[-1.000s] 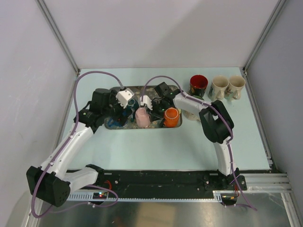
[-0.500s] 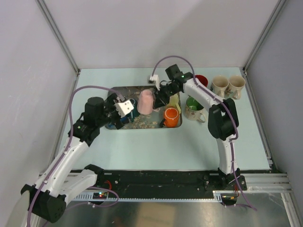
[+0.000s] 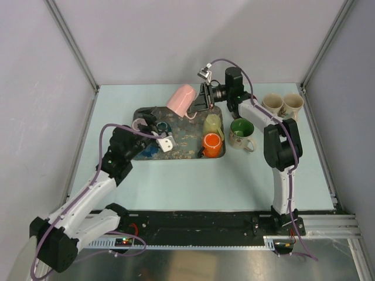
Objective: Turn the mug right side up
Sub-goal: Turn over the cup on the tray.
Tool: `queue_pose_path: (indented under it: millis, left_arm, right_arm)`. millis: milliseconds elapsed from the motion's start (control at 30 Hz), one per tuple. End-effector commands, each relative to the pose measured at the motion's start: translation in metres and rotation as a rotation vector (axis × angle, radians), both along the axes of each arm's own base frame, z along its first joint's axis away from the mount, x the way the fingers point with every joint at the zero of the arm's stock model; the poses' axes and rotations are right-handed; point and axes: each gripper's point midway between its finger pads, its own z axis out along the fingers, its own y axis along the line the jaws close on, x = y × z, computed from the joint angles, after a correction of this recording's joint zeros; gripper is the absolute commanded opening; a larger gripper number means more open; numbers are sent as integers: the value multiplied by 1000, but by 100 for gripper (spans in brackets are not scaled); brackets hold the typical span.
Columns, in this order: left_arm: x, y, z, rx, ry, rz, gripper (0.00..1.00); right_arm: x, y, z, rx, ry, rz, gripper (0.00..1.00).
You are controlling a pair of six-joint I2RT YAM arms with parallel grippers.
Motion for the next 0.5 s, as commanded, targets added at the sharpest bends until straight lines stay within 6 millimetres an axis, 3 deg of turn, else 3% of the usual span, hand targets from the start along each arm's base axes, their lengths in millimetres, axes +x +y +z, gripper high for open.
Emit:
queue_pose_path:
  millis: [0,267,467]
  left_arm:
    - [16,-11,56,-33,-279,11,99]
    - [45,-29,68,-18,-379,11,91]
    - [63,-38,90,-45,-447,24,63]
  right_arm:
    - [-45,-10,57,70,-114,261,0]
    - [-50,-9,59,67,-122,295,0]
    - [-47,-10,56,64,-103,279,0]
